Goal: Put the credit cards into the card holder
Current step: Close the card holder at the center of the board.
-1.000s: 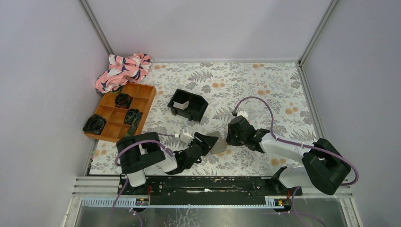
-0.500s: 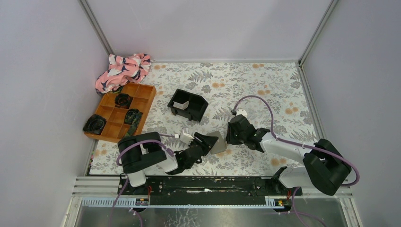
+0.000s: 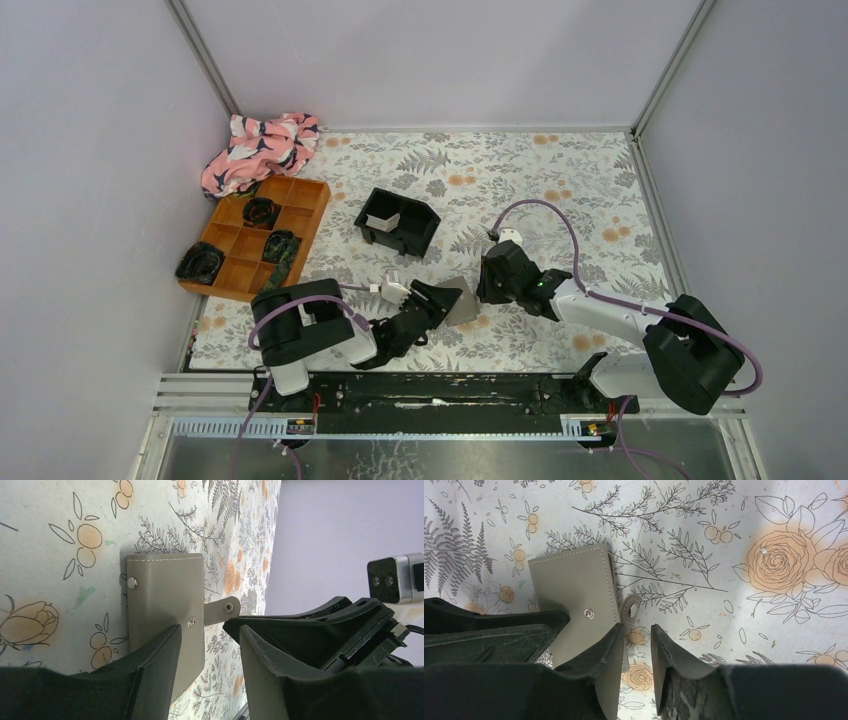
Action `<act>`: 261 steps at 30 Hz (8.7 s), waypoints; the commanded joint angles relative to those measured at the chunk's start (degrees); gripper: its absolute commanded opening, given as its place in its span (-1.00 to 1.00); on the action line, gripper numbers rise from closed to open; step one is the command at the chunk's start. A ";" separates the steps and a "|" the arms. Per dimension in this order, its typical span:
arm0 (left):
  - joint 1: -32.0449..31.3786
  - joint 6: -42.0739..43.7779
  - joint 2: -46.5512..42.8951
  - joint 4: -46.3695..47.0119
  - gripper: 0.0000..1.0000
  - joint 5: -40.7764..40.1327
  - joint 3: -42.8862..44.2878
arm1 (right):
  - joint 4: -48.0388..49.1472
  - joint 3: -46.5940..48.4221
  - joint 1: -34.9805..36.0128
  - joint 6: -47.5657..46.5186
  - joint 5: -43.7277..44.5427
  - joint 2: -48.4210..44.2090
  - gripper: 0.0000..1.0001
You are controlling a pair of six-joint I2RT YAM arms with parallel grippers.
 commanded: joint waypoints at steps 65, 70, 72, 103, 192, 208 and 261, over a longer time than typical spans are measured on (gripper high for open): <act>-0.28 0.51 3.26 -6.78 0.10 0.58 0.10 | -4.16 8.91 2.37 -3.15 2.69 4.62 -0.54; -0.27 0.40 3.96 -6.35 0.10 0.86 0.15 | -4.35 9.04 2.76 -3.24 3.02 3.72 -0.52; -0.24 0.32 4.17 -6.33 0.10 1.03 0.23 | -4.46 9.35 2.86 -3.31 3.25 3.69 -0.51; -0.30 -0.61 5.57 -5.59 0.10 1.59 0.26 | -5.14 10.06 4.14 -3.61 3.62 3.82 -0.59; -0.29 -3.42 10.55 1.34 -0.88 3.28 -1.92 | -10.78 17.34 11.01 -5.03 14.91 16.08 -0.56; -0.29 -3.64 11.58 2.75 -0.88 3.80 -2.32 | -14.47 21.62 11.99 -6.15 18.99 18.16 -0.36; -0.29 -3.29 11.63 3.48 -0.88 3.98 -2.33 | -14.36 22.82 15.08 -4.24 18.76 19.57 -0.98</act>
